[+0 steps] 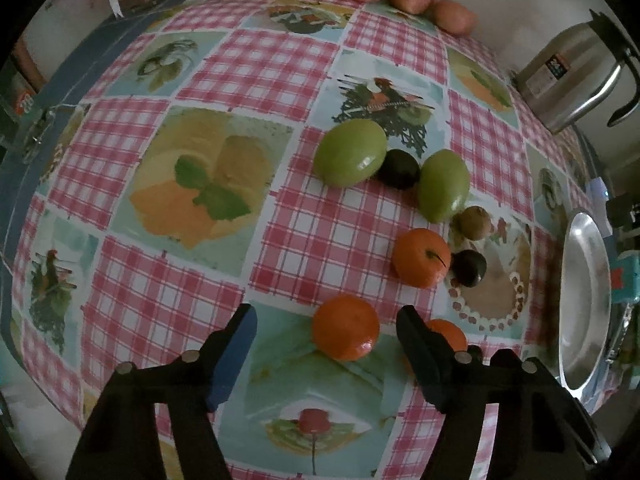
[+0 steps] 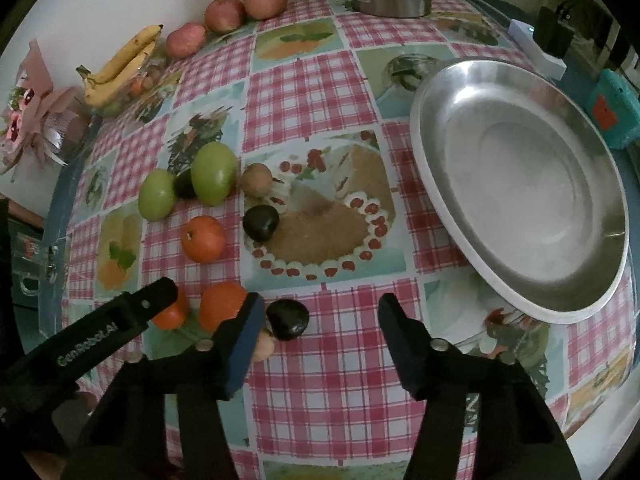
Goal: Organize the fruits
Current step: 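Move left tool toward an orange while right tool approaches a dark plum, then close left tool on the orange while right tool grasps the dark plum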
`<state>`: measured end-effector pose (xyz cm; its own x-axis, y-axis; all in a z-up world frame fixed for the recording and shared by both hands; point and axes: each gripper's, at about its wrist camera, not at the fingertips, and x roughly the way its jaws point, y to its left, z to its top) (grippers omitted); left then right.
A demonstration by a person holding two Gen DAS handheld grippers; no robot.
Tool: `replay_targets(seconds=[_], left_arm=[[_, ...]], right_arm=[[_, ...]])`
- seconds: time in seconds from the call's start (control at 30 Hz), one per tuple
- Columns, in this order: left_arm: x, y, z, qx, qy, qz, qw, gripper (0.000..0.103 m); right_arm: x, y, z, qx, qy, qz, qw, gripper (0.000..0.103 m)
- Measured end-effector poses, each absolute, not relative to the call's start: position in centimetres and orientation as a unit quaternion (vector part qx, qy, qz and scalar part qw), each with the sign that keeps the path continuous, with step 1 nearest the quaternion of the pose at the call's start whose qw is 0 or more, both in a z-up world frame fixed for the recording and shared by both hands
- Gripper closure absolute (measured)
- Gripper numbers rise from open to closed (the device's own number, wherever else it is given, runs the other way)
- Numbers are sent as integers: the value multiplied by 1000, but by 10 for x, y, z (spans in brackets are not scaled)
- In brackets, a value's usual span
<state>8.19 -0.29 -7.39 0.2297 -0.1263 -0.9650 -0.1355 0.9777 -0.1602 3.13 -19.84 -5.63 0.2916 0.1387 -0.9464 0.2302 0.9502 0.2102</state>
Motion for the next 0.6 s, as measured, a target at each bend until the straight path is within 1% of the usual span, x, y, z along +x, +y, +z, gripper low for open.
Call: replay_targets(seconds=[0.03, 0.1, 0.13, 0.2, 0.27, 0.33, 0.37, 0.47, 0.6], left_arm=[[82, -4, -75, -106, 622, 0, 776, 31], [82, -5, -78, -116, 626, -8, 771, 39], [83, -7, -80, -120, 629, -12, 768, 42], [85, -9, -83, -118, 633, -14, 765, 50], [87, -13, -87, -119, 636, -18, 762, 52], [90, -18, -90, -120, 637, -20, 761, 55], [90, -19, -91, -121, 638, -20, 761, 57], [91, -22, -92, -120, 639, -20, 760, 63], [85, -17, -92, -123, 639, -20, 759, 64]], right_arm=[[31, -198, -56, 157, 595, -25, 788, 47], [32, -197, -58, 161, 598, -19, 785, 49], [32, -197, -58, 163, 599, -17, 784, 51], [32, -197, -61, 167, 602, -15, 781, 51], [33, -196, -62, 168, 604, -13, 779, 55], [34, -194, -65, 170, 608, -7, 776, 57], [34, -193, -66, 170, 610, -5, 774, 60], [35, -191, -70, 172, 616, -1, 769, 62], [36, -189, -74, 179, 623, 5, 762, 64]])
